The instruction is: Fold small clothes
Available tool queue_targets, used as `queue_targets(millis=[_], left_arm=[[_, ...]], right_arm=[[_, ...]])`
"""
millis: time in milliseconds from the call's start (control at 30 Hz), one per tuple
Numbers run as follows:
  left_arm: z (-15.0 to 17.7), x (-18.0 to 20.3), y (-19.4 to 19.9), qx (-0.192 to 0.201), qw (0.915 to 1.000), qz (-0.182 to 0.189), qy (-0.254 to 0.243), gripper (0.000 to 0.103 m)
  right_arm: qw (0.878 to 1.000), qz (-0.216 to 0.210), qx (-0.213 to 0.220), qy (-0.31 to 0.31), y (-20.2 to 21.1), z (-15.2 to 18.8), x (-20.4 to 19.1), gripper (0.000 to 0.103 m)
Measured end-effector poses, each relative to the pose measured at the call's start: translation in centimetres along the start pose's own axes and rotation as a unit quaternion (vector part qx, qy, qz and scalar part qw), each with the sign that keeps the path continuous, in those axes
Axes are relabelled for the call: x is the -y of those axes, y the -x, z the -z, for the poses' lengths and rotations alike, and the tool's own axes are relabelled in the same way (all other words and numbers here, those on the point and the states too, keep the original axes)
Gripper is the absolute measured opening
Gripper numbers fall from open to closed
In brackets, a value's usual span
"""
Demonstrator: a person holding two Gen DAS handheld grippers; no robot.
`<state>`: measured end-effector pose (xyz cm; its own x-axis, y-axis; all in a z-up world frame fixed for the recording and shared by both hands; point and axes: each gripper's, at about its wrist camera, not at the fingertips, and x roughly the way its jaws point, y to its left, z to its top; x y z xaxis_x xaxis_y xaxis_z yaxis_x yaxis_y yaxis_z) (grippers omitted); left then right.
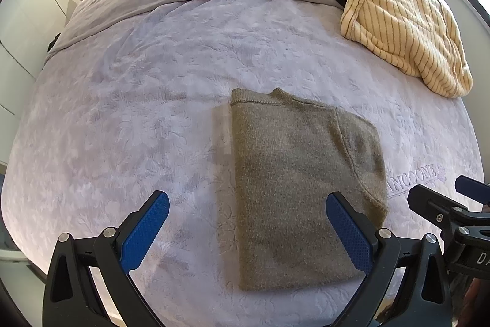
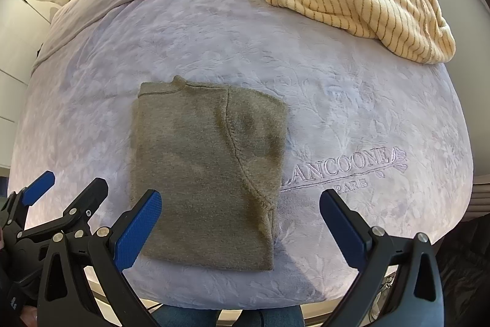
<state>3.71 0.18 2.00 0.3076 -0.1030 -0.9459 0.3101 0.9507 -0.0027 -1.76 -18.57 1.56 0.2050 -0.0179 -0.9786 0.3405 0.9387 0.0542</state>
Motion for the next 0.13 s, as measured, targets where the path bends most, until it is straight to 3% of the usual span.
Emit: queue_targets(millis=[133], left_arm=[[-0.10, -0.13, -0.05, -0.001, 1.0000, 0.003, -0.004, 0.103]], right_arm=[[1.000, 0.001, -0.001, -0.002, -0.09, -0.14, 0.09, 0.103]])
